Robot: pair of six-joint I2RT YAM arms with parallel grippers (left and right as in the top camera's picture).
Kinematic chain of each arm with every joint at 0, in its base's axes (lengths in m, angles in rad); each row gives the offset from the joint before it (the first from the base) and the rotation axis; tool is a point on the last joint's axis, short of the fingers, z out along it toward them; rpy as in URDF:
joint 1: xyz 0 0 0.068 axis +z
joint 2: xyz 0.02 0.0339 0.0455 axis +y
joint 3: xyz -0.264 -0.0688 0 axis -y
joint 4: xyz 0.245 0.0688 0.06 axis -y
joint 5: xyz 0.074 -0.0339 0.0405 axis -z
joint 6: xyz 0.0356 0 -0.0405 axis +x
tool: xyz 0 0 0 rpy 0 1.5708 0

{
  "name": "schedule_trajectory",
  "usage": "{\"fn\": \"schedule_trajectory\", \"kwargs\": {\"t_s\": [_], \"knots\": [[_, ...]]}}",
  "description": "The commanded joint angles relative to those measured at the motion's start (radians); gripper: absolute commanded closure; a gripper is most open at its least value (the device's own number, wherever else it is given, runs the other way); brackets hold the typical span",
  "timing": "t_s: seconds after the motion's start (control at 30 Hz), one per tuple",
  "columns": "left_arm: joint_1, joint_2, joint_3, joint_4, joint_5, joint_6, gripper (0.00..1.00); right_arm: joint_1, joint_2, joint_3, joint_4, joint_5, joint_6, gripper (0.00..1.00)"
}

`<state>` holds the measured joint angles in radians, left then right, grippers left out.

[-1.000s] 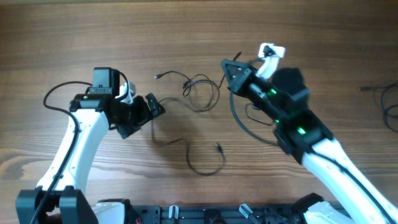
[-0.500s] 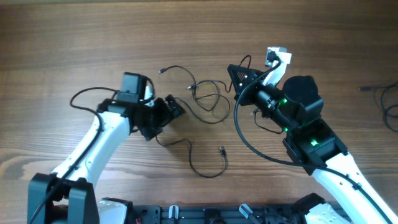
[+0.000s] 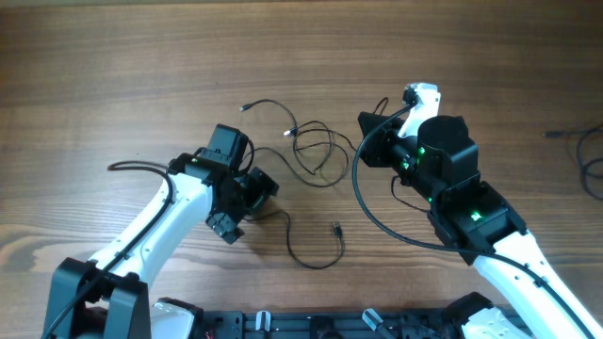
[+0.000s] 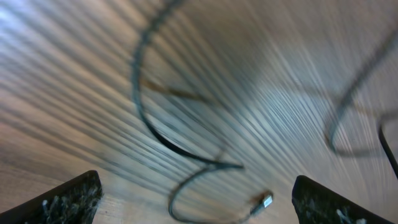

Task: Untangle cables

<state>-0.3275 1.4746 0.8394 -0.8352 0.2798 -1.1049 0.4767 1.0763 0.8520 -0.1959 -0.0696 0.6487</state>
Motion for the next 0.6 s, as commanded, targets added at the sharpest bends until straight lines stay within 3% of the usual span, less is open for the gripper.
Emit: {"fn": "schedule_trajectory", "kwargs": {"t_s": [0.0,0.17,0.33,0.4,0.57], "knots": [[-0.003,0.014,-0.066,0.082,-0.080,-0.164,0.04,0.000,-0.002,0.002,-0.003,0.029,-0.021,0.96],[-0.007,0.016,-0.132,0.212,-0.087,-0.169,0.13,0.000,-0.002,0.002,-0.003,0.029,-0.023,0.95],[-0.047,0.019,-0.168,0.268,-0.095,-0.168,0.56,-0.001,-0.003,0.005,0.016,0.059,-0.072,0.96],[-0.071,0.019,-0.168,0.260,-0.151,-0.156,0.93,-0.032,-0.003,0.043,0.015,0.064,-0.072,0.96],[-0.075,0.019,-0.168,0.180,-0.313,-0.161,0.96,-0.213,0.001,0.251,-0.076,0.030,-0.124,0.95]]}}
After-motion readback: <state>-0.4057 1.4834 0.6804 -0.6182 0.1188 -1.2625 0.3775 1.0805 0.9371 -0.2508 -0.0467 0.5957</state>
